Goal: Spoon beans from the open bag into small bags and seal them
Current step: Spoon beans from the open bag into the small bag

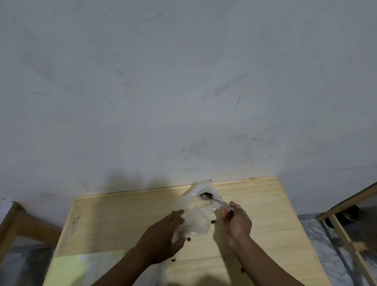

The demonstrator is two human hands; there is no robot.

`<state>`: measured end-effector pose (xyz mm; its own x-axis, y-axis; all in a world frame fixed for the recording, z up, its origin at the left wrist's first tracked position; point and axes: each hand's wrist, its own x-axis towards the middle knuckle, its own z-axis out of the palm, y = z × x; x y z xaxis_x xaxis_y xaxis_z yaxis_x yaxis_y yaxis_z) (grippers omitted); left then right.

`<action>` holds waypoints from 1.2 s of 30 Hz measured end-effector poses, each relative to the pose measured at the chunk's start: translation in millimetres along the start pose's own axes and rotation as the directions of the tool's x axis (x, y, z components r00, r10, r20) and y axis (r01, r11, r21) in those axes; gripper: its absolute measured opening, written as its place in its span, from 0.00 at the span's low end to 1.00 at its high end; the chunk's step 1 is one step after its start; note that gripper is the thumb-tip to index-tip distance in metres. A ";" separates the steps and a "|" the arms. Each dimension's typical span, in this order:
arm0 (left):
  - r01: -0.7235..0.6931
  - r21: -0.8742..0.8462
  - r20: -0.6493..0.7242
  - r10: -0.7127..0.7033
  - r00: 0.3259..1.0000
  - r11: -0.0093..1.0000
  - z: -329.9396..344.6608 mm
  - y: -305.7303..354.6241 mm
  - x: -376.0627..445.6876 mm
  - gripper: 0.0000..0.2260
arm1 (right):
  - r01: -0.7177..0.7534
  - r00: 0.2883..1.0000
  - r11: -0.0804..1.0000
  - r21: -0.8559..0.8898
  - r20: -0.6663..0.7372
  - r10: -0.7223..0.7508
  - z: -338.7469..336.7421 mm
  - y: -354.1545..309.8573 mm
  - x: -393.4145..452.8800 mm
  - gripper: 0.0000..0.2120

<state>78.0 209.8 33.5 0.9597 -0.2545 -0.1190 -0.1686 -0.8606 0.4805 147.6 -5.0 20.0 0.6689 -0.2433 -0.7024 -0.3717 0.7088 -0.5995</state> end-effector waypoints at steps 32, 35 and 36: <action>0.147 -0.066 0.075 -0.142 0.987 0.987 -5.0 18.6 10.1 0.28 | 0.820 0.572 0.404 -0.406 0.595 -0.564 -27.1 -65.1 -51.2 0.15; 0.155 -0.072 0.116 -0.146 0.982 0.985 0.2 12.3 8.3 0.31 | 0.607 0.794 0.631 -0.483 0.348 -0.498 -28.4 -52.6 -33.1 0.15; 0.146 -0.063 0.125 -0.138 0.983 0.987 2.1 10.6 8.6 0.31 | 0.516 0.857 0.697 -0.498 0.286 -0.429 -27.6 -45.1 -27.4 0.15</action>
<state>84.0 197.5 35.7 0.9381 -0.1868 -0.2917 -0.0118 -0.8589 0.5121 128.4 -48.5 55.6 0.9169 -0.3231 -0.2344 -0.2345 0.0393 -0.9713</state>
